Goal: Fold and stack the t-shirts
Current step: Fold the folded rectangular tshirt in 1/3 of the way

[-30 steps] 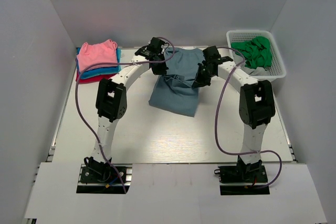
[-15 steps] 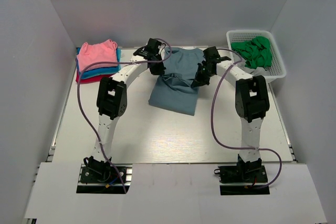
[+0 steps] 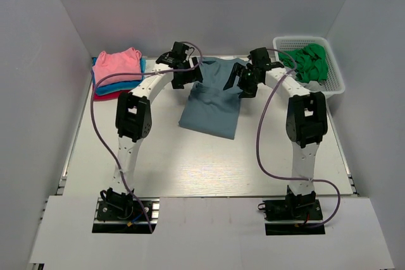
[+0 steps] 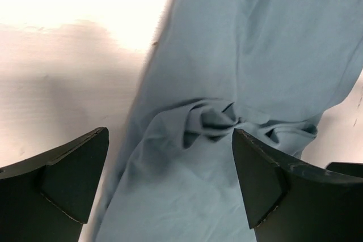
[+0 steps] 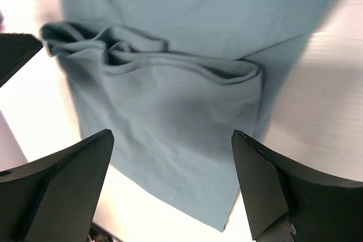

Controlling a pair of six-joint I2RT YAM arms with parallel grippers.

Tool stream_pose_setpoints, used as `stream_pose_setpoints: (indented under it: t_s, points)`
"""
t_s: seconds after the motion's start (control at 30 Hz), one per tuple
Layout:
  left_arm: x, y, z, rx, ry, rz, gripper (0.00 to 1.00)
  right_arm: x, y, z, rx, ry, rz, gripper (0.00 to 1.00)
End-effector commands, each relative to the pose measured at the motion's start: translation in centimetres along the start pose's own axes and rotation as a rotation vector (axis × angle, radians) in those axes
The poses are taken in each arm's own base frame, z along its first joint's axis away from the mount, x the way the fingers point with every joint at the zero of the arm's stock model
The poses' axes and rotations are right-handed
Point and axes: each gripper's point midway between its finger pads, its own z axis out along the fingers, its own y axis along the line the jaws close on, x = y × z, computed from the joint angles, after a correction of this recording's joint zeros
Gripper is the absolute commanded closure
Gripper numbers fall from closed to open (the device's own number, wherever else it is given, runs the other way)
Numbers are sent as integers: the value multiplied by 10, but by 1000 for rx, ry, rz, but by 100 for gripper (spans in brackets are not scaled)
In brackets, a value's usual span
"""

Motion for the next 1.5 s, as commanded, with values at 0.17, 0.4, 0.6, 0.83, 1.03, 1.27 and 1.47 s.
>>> stream_pose_setpoints:
  t_s: [0.17,0.4,0.6,0.83,1.03,1.27,1.47]
  points:
    - [17,-27,-73,127,42,94,0,17,53,-42,-250,-24,-129,10]
    - [99,-5,-81,207,230,64,0,48,100,-21,-479,90,-185,10]
    - [146,13,-71,241,299,6,0,44,111,23,-529,132,-112,10]
    - [168,51,-61,88,371,-41,0,-5,97,76,-462,28,-36,10]
    - [168,66,-64,17,364,-7,0,-36,89,77,-423,-61,-45,10]
    - [141,50,-83,37,276,30,0,-39,98,25,-441,-87,-146,10]
    - [113,32,-112,70,170,54,0,-10,91,-53,-336,-162,-276,10]
